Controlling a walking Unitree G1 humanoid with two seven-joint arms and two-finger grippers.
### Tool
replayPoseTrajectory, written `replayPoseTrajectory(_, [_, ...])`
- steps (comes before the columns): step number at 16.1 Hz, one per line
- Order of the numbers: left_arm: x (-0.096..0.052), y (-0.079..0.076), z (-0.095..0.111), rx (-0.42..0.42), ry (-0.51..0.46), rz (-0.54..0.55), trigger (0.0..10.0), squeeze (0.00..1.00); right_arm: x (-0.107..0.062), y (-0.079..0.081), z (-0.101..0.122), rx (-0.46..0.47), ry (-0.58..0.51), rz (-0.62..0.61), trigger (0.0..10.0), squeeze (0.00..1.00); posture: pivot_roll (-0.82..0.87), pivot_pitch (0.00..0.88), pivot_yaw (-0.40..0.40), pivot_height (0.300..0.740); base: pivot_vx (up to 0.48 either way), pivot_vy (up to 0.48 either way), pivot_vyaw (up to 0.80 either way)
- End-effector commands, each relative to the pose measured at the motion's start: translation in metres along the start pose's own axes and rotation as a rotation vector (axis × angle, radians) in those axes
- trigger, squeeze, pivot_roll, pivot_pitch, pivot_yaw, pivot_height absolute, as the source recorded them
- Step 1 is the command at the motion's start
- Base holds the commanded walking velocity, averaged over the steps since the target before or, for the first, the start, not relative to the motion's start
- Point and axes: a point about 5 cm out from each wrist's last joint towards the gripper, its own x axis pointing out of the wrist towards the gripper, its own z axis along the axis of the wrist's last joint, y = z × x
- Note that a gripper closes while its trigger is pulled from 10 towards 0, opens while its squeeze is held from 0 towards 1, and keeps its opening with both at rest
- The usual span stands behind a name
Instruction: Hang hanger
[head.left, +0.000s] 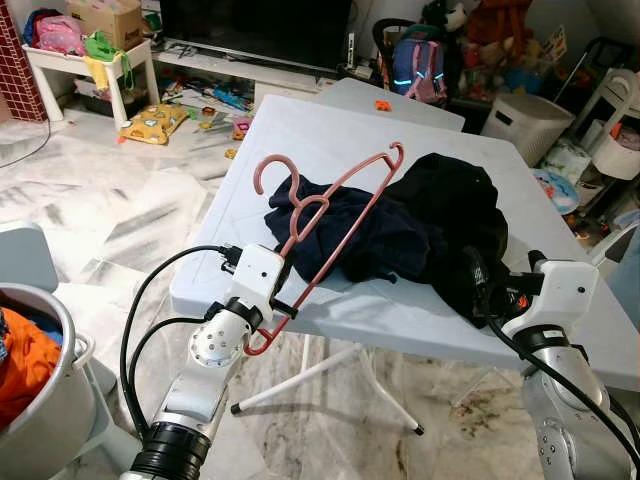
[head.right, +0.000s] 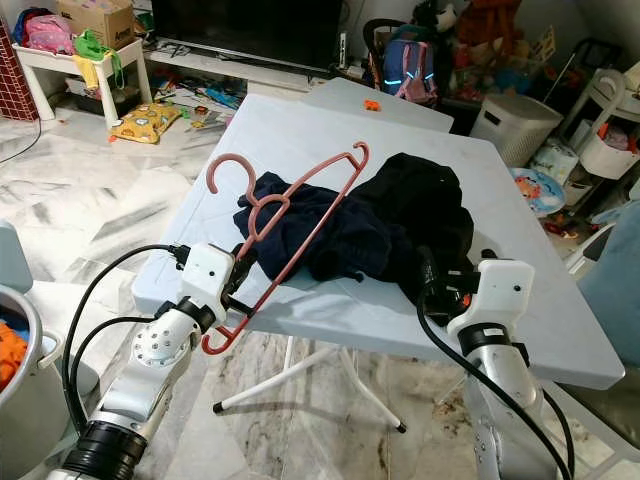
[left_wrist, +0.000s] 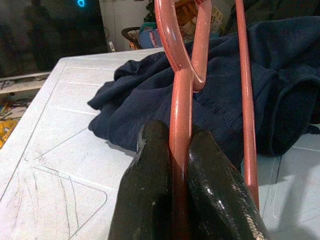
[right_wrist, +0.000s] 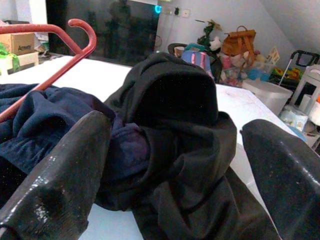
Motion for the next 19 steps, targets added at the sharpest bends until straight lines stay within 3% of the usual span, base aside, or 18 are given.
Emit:
replayPoseTrajectory(1, [0.0013,-0.0015,-0.0047,0.005,0.031,-0.008,10.0,0.0,0.0017,-0.0079,0.0029,-0.019,0.0,-0.026,10.0,0.0,0.23,0.0,-0.174,0.74,0.0,0.0,0.0])
replayPoseTrajectory(19, [0.0049,-0.001,-0.0051,0.01,0.024,-0.025,10.0,0.0,0.0052,-0.0104,0.0041,-0.044,0.002,-0.015,10.0,0.0,0.21,0.0,-0.165,0.74,-0.248,0.0,0.0])
